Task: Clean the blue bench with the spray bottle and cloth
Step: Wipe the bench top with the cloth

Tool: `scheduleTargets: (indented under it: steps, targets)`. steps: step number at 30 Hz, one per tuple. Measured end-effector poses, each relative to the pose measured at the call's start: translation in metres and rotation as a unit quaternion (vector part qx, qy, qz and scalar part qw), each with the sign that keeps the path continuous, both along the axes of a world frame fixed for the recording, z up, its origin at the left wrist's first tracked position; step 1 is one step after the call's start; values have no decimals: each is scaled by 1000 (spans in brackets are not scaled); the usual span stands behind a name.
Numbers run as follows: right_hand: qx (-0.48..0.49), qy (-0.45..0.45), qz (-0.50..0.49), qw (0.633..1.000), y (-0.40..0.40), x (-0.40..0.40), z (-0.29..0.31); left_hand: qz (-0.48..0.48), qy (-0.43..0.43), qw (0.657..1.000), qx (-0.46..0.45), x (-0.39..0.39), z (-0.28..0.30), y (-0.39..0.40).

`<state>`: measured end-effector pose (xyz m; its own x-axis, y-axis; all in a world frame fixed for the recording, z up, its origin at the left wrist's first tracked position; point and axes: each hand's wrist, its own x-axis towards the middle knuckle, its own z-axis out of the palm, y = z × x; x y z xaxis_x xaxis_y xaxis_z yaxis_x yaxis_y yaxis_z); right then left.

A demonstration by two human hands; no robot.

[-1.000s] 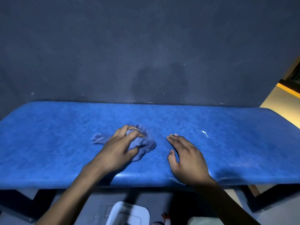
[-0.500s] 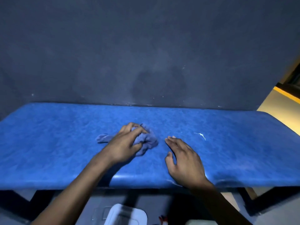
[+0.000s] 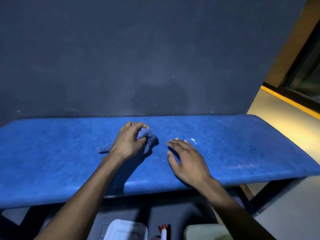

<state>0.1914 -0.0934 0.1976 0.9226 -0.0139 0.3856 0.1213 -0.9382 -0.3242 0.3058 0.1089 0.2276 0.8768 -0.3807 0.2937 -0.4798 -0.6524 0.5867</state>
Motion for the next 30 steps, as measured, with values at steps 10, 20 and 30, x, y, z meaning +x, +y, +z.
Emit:
scheduleTargets:
  steps: [10, 20, 30]
  targets:
    - [-65, 97, -168, 979, -139, -39, -19, -134, -1, 990, -42, -7, -10, -147]
    - [-66, 52, -173, 981, -145, -38, -35, -124, -22, 989, 81, 9, -42, -121]
    - [-85, 45, -178, 979, -142, -38, -35, -159, 3, 984, 83, 3, -34, -172]
